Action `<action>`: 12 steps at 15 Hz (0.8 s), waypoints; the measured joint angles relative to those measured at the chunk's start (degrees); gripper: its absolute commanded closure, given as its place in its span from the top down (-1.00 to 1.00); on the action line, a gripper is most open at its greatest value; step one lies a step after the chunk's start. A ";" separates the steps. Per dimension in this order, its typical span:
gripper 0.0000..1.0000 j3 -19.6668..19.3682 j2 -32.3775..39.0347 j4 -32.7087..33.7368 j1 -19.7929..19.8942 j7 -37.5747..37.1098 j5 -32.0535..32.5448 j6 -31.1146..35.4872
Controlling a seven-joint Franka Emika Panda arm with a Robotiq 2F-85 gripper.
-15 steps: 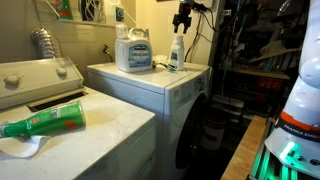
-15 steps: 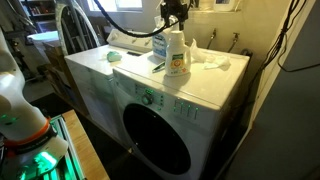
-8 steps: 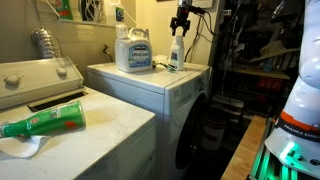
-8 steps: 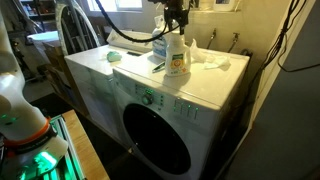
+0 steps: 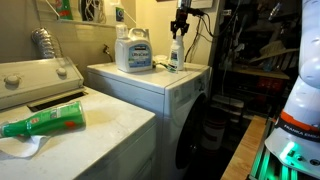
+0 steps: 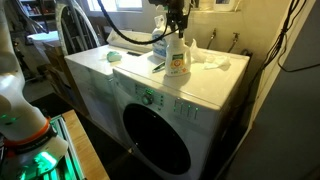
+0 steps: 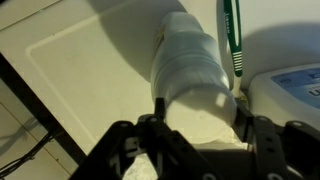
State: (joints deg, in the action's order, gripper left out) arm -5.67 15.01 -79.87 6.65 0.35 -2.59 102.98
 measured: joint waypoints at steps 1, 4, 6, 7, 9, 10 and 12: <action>-0.22 0.00 0.01 0.03 -0.07 -0.10 0.14 0.00; -0.22 0.14 0.11 0.02 -0.63 0.02 1.23 1.11; -0.22 0.32 0.18 0.03 -1.30 0.31 2.75 1.89; -0.22 0.50 0.19 0.03 -1.61 0.84 3.61 2.09; -0.22 0.92 0.23 0.12 -2.03 2.62 4.67 2.21; -0.22 1.08 0.33 0.26 -2.12 3.51 4.85 2.21; -0.22 1.29 0.61 0.65 -2.17 5.10 4.86 2.21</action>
State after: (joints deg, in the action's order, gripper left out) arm -4.38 15.62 -79.22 4.48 5.46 2.27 105.20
